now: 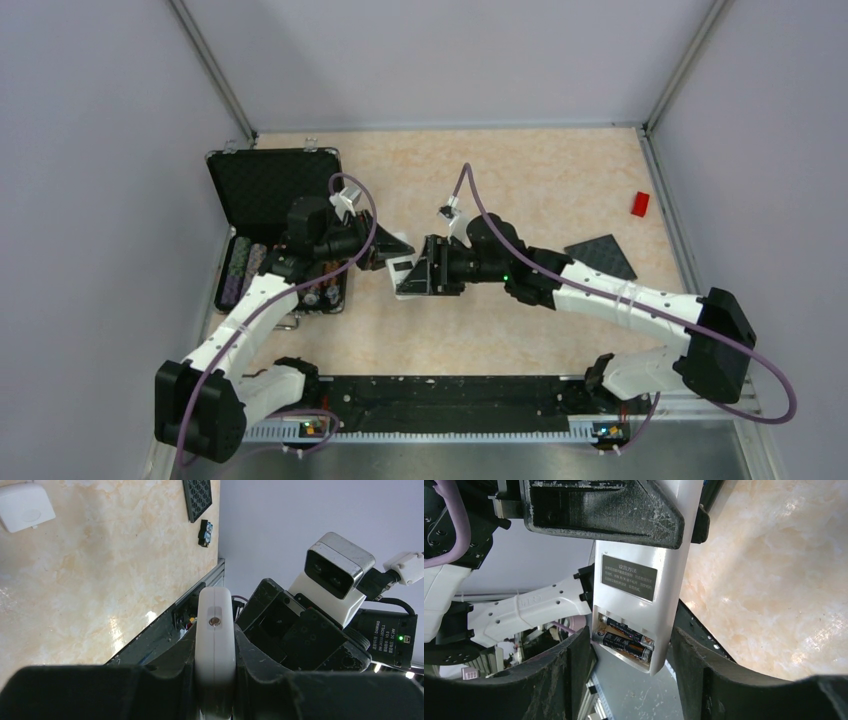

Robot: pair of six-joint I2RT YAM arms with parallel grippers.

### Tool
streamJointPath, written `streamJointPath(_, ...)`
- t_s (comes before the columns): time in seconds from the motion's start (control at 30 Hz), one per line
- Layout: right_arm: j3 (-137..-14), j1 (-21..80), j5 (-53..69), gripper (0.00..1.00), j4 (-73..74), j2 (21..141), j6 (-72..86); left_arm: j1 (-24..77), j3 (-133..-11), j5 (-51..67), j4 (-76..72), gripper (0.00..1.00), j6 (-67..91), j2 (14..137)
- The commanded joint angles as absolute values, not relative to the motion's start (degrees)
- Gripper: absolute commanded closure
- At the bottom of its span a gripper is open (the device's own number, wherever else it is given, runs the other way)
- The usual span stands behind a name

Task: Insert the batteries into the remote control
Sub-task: Load the battery into the remote control.

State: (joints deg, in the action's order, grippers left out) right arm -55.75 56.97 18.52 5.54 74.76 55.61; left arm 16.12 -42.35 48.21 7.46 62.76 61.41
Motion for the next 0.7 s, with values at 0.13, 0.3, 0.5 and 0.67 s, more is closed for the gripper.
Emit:
streamJointPath(0.13,-54.61,57.67,18.05,0.54,1.84,73.99,56.19,16.16,-44.29,50.08,2.58,1.0,64.29,60.47)
streamJointPath(0.3,-53.14,57.73,18.36,0.61,-1.12,73.02,57.3,16.17,-43.53,51.32,-2.26,1.0,67.87,60.23)
streamJointPath(0.5,-51.72,57.73,18.02,0.6,-2.75,72.22,58.16,16.17,-40.93,53.66,-16.27,1.0,79.56,59.59)
streamJointPath(0.67,-51.43,57.74,16.66,0.58,-2.29,72.16,58.06,16.17,-40.75,54.61,-21.69,1.0,86.66,58.86)
